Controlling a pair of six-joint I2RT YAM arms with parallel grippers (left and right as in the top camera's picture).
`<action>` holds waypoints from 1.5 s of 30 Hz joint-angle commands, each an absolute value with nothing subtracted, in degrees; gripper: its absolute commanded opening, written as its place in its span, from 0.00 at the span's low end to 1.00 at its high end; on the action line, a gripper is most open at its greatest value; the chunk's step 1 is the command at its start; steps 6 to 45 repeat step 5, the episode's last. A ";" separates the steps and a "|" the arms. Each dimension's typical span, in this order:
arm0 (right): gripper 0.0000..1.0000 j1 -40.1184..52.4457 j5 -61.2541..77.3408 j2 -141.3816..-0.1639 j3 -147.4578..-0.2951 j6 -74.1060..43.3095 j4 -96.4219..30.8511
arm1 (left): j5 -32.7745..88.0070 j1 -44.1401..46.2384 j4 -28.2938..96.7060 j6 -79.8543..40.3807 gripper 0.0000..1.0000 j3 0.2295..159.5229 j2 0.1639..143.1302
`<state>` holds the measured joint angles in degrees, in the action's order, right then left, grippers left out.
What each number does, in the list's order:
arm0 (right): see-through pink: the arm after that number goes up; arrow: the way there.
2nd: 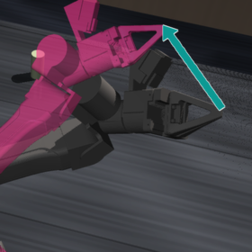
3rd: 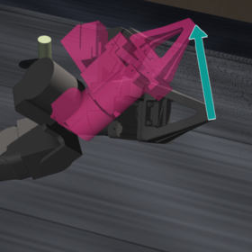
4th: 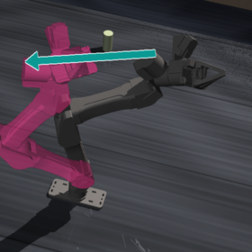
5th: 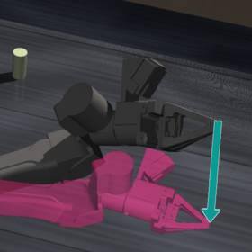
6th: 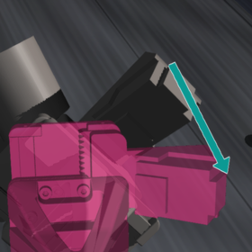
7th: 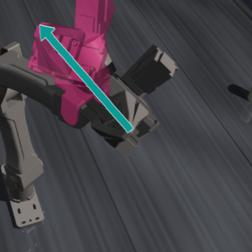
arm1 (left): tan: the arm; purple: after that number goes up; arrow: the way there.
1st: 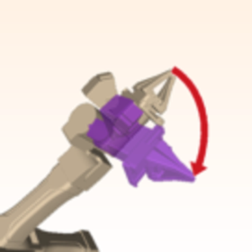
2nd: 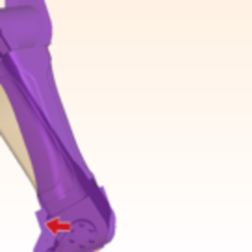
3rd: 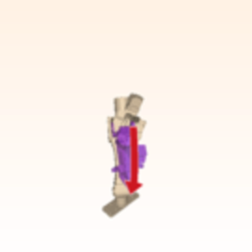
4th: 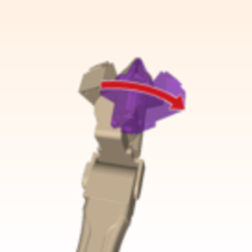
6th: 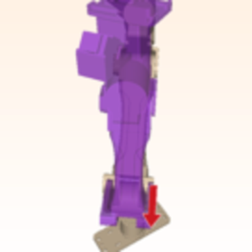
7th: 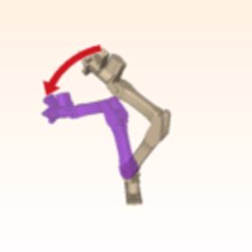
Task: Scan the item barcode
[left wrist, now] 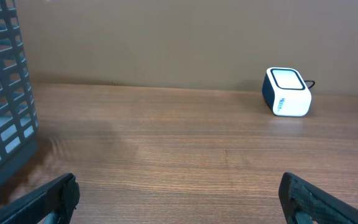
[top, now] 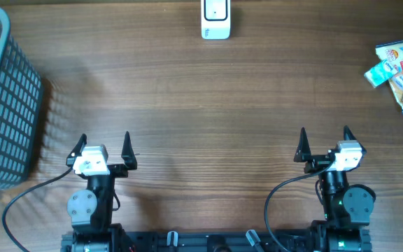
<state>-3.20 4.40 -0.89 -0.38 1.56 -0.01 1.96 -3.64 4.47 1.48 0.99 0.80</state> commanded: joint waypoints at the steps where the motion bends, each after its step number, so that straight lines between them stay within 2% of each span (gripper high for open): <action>1: 1.00 -3.44 3.64 -0.27 -0.30 1.13 0.08 | 1.61 -3.31 4.29 2.59 1.00 0.34 0.23; 45: 1.00 -3.44 3.64 -0.27 -0.30 1.13 0.08 | 1.61 -3.31 4.29 2.59 1.00 0.34 0.23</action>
